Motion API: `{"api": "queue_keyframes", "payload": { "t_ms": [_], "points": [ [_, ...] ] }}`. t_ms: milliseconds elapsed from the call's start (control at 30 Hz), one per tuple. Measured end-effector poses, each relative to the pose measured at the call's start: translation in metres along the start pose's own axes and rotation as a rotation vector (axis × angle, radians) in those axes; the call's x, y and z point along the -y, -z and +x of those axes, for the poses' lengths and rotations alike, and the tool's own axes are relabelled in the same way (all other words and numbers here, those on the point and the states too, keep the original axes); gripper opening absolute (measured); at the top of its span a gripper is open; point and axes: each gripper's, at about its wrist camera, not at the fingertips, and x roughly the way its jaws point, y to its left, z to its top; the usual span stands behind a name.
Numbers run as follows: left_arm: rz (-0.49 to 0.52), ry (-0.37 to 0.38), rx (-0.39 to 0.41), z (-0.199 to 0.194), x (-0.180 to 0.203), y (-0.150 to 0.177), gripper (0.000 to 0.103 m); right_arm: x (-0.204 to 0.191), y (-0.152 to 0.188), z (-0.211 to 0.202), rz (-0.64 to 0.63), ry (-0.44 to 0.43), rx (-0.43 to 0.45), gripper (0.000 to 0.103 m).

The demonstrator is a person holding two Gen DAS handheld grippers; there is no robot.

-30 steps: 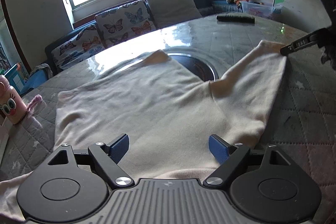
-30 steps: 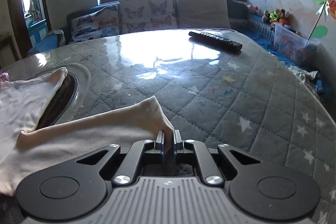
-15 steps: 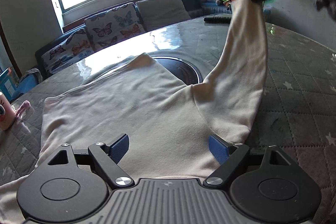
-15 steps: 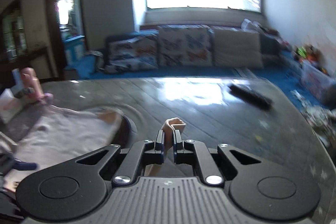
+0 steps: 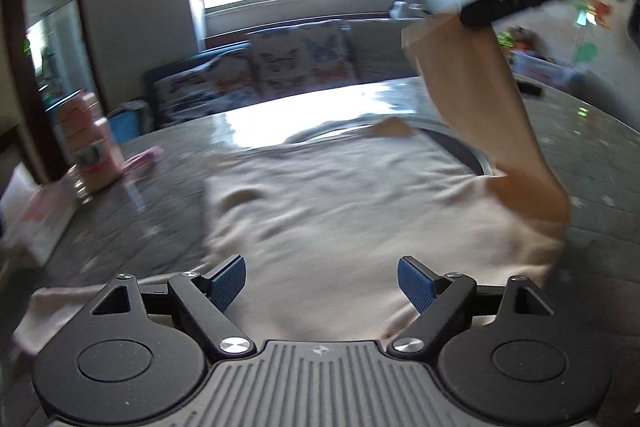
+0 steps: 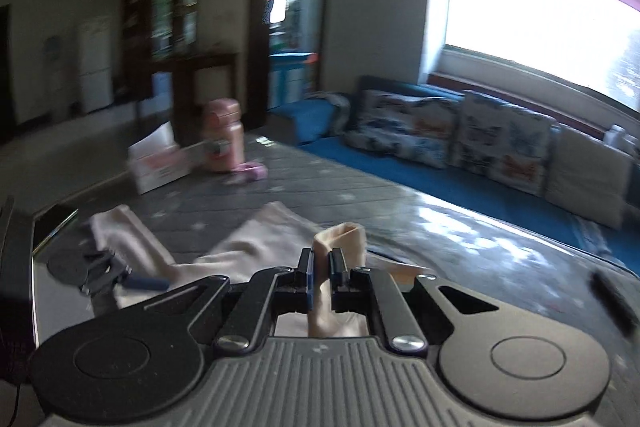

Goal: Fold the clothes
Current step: 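Lift the sleeve with the right gripper and fold it across the body, then grasp the other sleeve with the left gripper and fold it across the body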

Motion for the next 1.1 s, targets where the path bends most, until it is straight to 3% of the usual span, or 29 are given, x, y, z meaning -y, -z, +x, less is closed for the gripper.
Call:
{"api": "queue_keyframes", "payload": {
  "t_ms": [167,300,467,600,800,900,967,1100],
  "points": [
    [-0.057,-0.058,-0.016,-0.008,-0.028,0.013,0.085,-0.037,0.001,0.034,-0.05,-0.106,-0.056,0.004],
    [-0.077,-0.058,-0.029,-0.009,-0.032,0.015,0.084,-0.056,0.006,0.05,-0.073,-0.172,-0.097,0.005],
    [-0.066,0.014,-0.033,-0.001,-0.016,0.008,0.075,-0.045,0.013,0.038,-0.103,-0.148,-0.125,0.011],
    [-0.036,0.09,-0.043,0.011,0.008,0.001,0.068,-0.024,0.028,0.028,-0.091,-0.09,-0.163,0.022],
    [-0.021,0.138,-0.1,0.033,0.029,-0.004,0.055,0.009,0.058,0.016,-0.047,-0.013,-0.228,0.038],
    [-0.032,0.149,-0.115,0.038,0.028,-0.004,0.042,0.018,0.069,0.013,-0.053,0.016,-0.243,0.043],
    [-0.026,0.157,-0.114,0.037,0.029,-0.005,0.027,0.024,0.077,0.009,-0.049,0.031,-0.254,0.046],
    [-0.006,0.143,-0.102,0.034,0.033,-0.007,0.01,0.029,0.086,0.008,-0.023,0.034,-0.259,0.051]
  ]
}}
